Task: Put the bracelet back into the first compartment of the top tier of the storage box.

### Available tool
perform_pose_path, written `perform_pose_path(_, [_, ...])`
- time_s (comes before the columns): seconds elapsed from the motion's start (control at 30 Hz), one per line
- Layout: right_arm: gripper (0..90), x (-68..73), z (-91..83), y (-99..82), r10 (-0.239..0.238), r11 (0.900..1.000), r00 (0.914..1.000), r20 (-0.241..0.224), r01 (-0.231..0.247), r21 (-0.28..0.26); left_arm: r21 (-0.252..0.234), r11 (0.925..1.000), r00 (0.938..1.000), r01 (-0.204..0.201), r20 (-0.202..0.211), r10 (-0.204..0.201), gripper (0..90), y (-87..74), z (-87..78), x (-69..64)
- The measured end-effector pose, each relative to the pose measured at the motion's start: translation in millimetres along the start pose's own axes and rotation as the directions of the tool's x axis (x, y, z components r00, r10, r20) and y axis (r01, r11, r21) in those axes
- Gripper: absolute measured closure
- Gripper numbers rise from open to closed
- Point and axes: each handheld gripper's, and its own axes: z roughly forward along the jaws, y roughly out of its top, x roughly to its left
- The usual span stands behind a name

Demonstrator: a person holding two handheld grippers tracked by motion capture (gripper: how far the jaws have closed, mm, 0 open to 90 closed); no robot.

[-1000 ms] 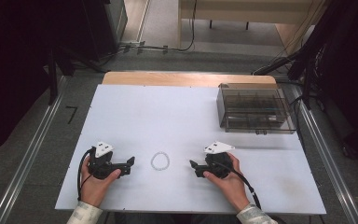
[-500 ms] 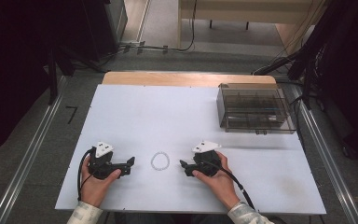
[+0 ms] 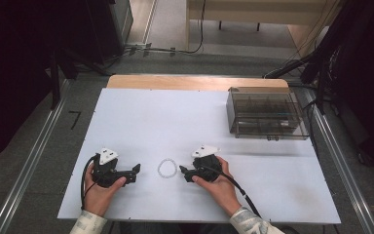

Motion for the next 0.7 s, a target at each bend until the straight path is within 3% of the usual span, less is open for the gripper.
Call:
perform_pose_path(0.3, [28.6, 3.1, 4.7, 5.8, 0.037, 0.9989, 0.9991, -0.022, -0.038, -0.028, 0.001, 1.0, 1.0, -0.001, 0.0, 0.001, 2.2, 0.0, 0.1, 0.0])
perform_pose_path(0.5, [32.3, 13.2, 10.9, 11.5, 0.006, 0.9996, 0.9997, -0.023, -0.007, -0.027, -0.001, 1.0, 1.0, -0.001, 0.0, 0.001, 2.2, 0.0, -0.1, -0.1])
perform_pose_path(0.7, [48.1, 14.5, 15.9, 11.3, -0.016, 0.9996, 0.9997, -0.02, 0.015, -0.023, -0.001, 1.0, 1.0, -0.003, 0.001, 0.003, 2.2, -0.5, -0.5, 0.7])
